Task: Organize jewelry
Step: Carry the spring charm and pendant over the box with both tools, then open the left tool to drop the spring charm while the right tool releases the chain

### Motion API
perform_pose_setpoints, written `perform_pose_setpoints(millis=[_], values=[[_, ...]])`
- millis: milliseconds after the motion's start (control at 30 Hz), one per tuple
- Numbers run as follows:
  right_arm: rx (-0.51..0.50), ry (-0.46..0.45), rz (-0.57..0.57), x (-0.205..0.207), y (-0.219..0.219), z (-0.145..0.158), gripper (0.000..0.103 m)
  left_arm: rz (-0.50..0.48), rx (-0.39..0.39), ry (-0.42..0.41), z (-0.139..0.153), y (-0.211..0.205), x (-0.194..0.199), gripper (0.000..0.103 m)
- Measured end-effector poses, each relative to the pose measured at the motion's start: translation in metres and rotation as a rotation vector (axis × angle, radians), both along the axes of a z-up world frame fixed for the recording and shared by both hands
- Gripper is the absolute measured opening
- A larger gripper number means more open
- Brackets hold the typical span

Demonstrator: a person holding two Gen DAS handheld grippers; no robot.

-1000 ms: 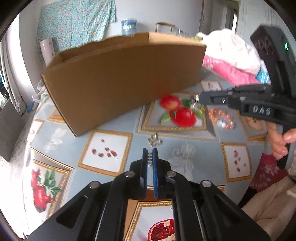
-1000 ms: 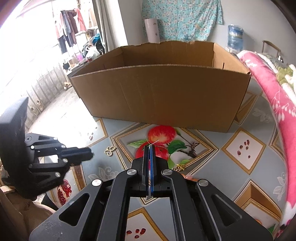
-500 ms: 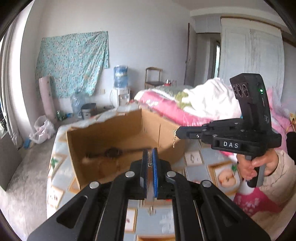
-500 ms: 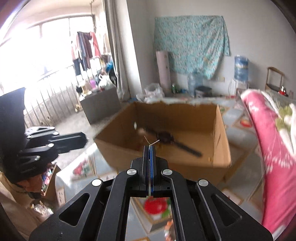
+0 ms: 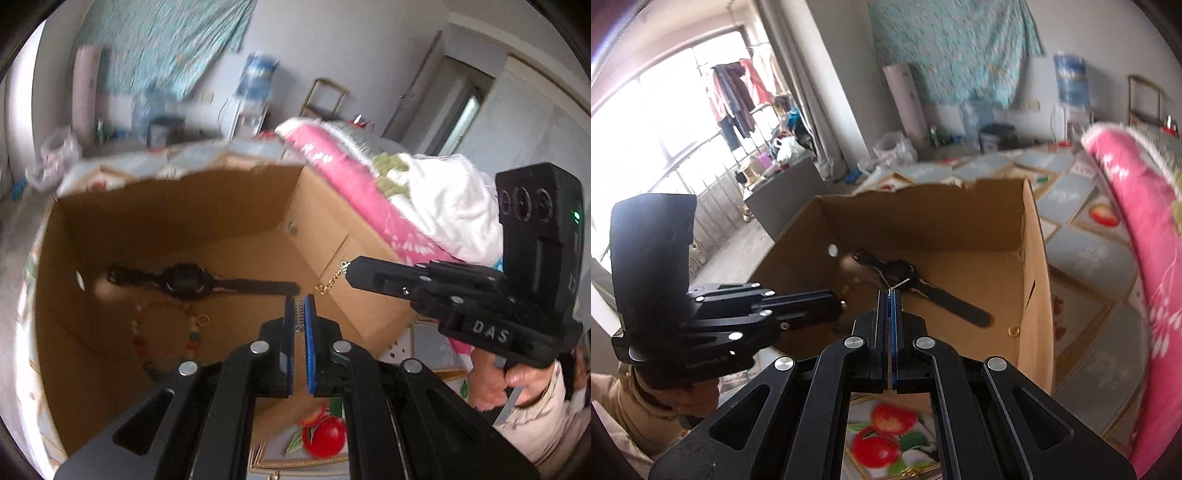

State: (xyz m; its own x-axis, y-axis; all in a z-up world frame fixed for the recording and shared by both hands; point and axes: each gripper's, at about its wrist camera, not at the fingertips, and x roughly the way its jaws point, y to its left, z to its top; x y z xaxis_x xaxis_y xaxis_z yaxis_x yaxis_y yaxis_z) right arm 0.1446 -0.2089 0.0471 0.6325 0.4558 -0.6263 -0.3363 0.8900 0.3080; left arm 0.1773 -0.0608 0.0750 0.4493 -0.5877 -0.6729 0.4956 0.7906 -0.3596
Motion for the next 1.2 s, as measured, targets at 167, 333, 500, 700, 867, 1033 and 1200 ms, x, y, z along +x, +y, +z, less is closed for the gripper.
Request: perform_pose_setpoints(millis=[167, 333, 500, 700, 867, 1033, 1200], values=[[0.007, 0.058, -0.020, 0.015, -0.007, -0.010, 0.005, 0.041, -0.006, 0.109, -0.017, -0.002, 0.019, 0.004], [0.039, 0.053, -0.039, 0.009, -0.016, -0.008, 0.010, 0.049, -0.039, 0.161, -0.023, 0.000, 0.027, 0.005], [0.059, 0.041, -0.048, 0.009, -0.023, -0.006, 0.010, 0.065, -0.066, 0.173, -0.023, 0.007, 0.028, 0.009], [0.091, 0.005, -0.059, 0.001, -0.029, 0.005, 0.014, 0.076, -0.076, 0.120, -0.010, 0.012, 0.022, 0.009], [0.137, 0.025, -0.022, 0.005, -0.028, 0.006, 0.016, 0.073, -0.075, 0.090, 0.000, 0.013, 0.016, 0.009], [0.287, 0.106, 0.037, 0.018, -0.031, 0.004, 0.043, 0.096, -0.088, 0.081, 0.005, 0.021, 0.011, 0.009], [0.227, 0.229, 0.058, 0.044, -0.019, 0.002, 0.058, 0.117, -0.085, 0.045, 0.013, 0.031, -0.002, 0.010]])
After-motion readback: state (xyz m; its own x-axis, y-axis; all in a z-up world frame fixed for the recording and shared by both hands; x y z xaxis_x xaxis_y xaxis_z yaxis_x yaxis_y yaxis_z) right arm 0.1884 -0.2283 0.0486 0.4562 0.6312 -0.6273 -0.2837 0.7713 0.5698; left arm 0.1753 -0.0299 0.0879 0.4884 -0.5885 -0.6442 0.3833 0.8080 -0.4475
